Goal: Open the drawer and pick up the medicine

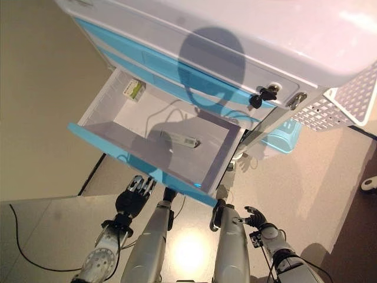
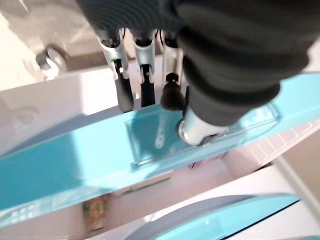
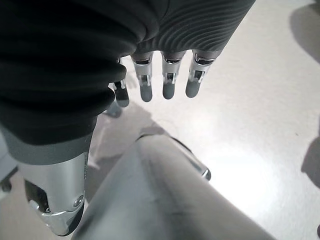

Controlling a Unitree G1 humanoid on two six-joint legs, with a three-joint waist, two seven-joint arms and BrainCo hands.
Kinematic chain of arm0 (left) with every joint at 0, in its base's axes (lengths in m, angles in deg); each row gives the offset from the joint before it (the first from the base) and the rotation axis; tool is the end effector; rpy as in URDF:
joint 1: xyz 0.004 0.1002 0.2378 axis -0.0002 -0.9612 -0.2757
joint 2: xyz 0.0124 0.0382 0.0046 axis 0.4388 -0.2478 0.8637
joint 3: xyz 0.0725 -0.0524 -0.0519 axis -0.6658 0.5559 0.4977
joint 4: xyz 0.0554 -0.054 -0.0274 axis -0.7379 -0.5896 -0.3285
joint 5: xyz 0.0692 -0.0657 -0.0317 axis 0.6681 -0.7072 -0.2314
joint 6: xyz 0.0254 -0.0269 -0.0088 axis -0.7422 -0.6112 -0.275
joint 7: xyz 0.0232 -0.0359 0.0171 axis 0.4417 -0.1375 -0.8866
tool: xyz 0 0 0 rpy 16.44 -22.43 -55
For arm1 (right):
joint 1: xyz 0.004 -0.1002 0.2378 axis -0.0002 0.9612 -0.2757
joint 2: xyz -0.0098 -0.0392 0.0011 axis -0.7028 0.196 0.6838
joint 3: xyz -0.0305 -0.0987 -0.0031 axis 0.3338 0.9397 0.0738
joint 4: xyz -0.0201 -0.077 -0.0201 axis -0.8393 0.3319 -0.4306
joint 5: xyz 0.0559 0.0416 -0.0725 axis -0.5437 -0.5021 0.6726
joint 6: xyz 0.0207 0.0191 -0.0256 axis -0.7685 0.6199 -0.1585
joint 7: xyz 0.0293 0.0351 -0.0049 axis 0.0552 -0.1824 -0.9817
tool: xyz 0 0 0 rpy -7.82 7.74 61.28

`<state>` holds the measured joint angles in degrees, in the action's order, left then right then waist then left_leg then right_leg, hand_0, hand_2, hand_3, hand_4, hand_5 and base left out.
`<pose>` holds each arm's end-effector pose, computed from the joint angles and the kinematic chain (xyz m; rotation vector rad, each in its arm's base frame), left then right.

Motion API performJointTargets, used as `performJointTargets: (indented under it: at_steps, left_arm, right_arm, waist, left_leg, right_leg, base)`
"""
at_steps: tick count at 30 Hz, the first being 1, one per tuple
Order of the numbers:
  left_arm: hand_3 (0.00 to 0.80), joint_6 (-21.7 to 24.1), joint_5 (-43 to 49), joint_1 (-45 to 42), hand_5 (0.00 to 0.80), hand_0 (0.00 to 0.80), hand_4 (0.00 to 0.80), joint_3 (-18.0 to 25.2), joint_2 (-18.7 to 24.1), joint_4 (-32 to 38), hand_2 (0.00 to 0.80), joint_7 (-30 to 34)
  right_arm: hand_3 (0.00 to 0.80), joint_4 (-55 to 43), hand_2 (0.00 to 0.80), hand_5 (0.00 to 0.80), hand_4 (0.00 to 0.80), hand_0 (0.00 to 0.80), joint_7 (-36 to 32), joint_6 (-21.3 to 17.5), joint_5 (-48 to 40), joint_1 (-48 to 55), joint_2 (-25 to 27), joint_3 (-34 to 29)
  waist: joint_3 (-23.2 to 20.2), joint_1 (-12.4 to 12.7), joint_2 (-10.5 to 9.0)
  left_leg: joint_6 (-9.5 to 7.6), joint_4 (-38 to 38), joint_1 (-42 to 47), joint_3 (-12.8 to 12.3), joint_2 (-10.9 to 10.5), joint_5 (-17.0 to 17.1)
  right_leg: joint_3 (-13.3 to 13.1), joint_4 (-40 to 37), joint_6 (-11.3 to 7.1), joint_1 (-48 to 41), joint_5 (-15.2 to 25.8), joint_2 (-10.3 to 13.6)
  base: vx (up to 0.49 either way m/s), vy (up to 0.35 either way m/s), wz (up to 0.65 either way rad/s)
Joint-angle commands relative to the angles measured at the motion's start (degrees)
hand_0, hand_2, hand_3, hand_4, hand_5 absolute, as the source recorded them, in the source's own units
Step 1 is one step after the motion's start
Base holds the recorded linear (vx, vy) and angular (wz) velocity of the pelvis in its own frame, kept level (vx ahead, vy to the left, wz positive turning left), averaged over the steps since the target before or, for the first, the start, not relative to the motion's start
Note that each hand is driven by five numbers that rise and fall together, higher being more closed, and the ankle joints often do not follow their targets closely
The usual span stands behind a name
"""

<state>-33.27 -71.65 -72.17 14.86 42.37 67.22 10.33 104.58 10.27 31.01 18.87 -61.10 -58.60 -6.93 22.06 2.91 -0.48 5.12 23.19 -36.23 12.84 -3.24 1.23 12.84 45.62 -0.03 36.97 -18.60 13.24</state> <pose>0.1645 0.1747 0.0002 -1.0379 0.2064 -0.0890 0.1807 -0.2380 -0.0702 -0.3953 0.8259 0.0243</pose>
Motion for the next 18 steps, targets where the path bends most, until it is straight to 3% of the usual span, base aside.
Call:
performJointTargets:
  at_steps: [1, 4, 12, 13, 18]
  left_arm:
    - [0.8, 7.07, -2.2, 3.53, 0.8, 0.8, 0.8, 5.52, -0.86, 22.54, 0.8, 7.14]
    - [0.8, 7.54, -2.75, 2.71, 0.8, 0.8, 0.8, 6.0, -1.65, 23.38, 0.8, 6.53]
    - [0.8, 5.35, -5.88, -0.57, 0.8, 0.8, 0.8, 5.73, -3.86, 14.63, 0.8, 3.58]
    - [0.0, 4.76, -7.47, -2.01, 0.0, 0.0, 0.0, 5.72, -4.45, 11.65, 0.0, 2.64]
    - [0.0, 3.97, -8.03, -4.41, 0.0, 0.0, 0.0, 5.74, -5.22, 4.59, 0.0, 0.75]
  right_arm:
    - [0.0, 2.2, 0.0, 0.0, 0.0, 0.0, 0.67, 0.75, 1.35, 2.65, 3.06, 0.78]
    - [0.0, 2.45, 0.0, 0.0, 0.0, 0.0, 0.76, 0.81, 1.86, 2.5, 2.43, 1.2]
    - [0.0, 1.77, 0.0, 0.0, 0.0, 0.0, 1.44, 1.21, 1.05, 1.94, 2.08, 0.56]
    - [0.0, 1.4, 0.0, 0.0, 0.0, 0.0, 1.69, 1.24, 0.51, 1.97, 2.22, 0.29]
    - [0.0, 0.93, 0.0, 0.0, 0.0, 0.0, 2.42, 1.45, -0.71, 2.35, 2.83, -0.86]
  waist:
    - [-4.9, 1.88, 2.06]
    - [-5.23, 2.38, 2.18]
    - [-5.06, 3.34, 2.71]
    - [-4.96, 3.41, 2.6]
    - [-4.55, 3.38, 2.37]
  left_leg:
    - [-3.45, 7.52, -3.51, -1.88, -4.17, -5.08]
    - [-3.76, 7.61, -3.07, -1.75, -4.48, -5.39]
    - [-4.32, 7.41, -2.21, -1.94, -4.41, -5.71]
    - [-4.56, 7.22, -2.0, -2.27, -4.17, -5.75]
    - [-4.84, 6.61, -1.73, -2.61, -4.04, -5.62]
  right_leg:
    - [-1.02, -6.43, -2.93, -1.22, 6.61, 0.27]
    - [-0.91, -6.1, -3.08, -1.5, 6.43, 0.54]
    - [-1.11, -6.75, -3.32, -2.17, 6.48, 0.62]
    - [-1.39, -7.12, -3.35, -2.13, 6.7, 0.44]
    - [-1.89, -7.44, -3.6, -2.0, 6.91, 0.34]
  base:
    - [0.014, 0.009, 0.24]
    - [0.02, 0.012, 0.07]
    - [0.009, 0.017, 0.03]
    - [0.017, 0.035, -0.03]
    - [0.004, 0.006, -0.01]
